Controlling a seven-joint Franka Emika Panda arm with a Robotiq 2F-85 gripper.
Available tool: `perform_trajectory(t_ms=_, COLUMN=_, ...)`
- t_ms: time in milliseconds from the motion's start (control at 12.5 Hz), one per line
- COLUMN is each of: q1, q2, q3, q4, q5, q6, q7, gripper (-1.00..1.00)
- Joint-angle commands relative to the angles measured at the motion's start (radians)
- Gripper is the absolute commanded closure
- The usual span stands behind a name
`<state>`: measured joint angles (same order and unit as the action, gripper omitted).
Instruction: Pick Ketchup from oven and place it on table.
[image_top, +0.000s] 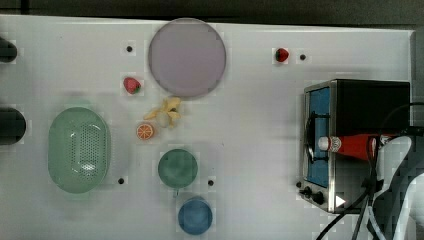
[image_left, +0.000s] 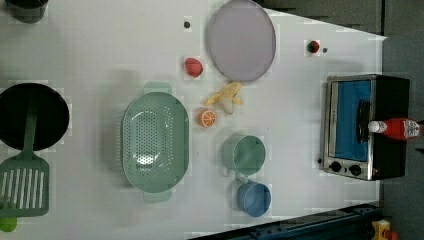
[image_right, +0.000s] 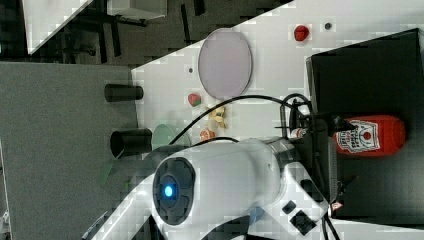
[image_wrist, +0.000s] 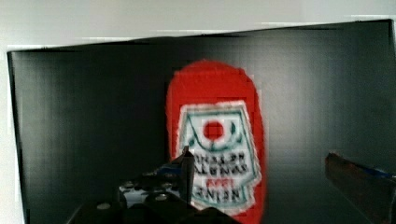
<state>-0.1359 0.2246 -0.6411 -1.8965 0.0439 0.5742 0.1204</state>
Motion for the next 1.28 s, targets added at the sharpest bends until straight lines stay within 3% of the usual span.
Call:
perform_trajectory(t_ms=80, q1=-0.004, q2=0.050, q3=0.005, q4=0.044, q5=0.064, q6=0.037, q7=-0.107, gripper=-1.00)
perform_trajectory(t_ms=560, q1=-0.018, q2=0.133, q3=0.004, q4=0.042, q5=0.147, q6=0.056, q7=-0.119, gripper=-0.99)
perform_trajectory(t_ms=640, q1=-0.018, q2=0.135, q3=0.005, q4=0.041, q5=0.147, q6=0.055, q7=-0.119, gripper=-0.74)
perform_trajectory(t_ms=720, q1=-0.018, q2=0.138, q3=0.006, q4=0.045, q5=0.147, q6=0.056, q7=-0.119, gripper=-0.26)
perform_trajectory(t_ms=960, q1=0.008, q2=0.090, q3=0.008, q4=0.107, q5=0.146, q6=0.007, q7=-0.119, gripper=-0.26)
perform_trajectory(t_ms=1280, q1=0.104, q2=-0.066, q3=0.036, q4=0.245, q5=0.129, q6=-0.388, q7=-0.118, gripper=-0.26)
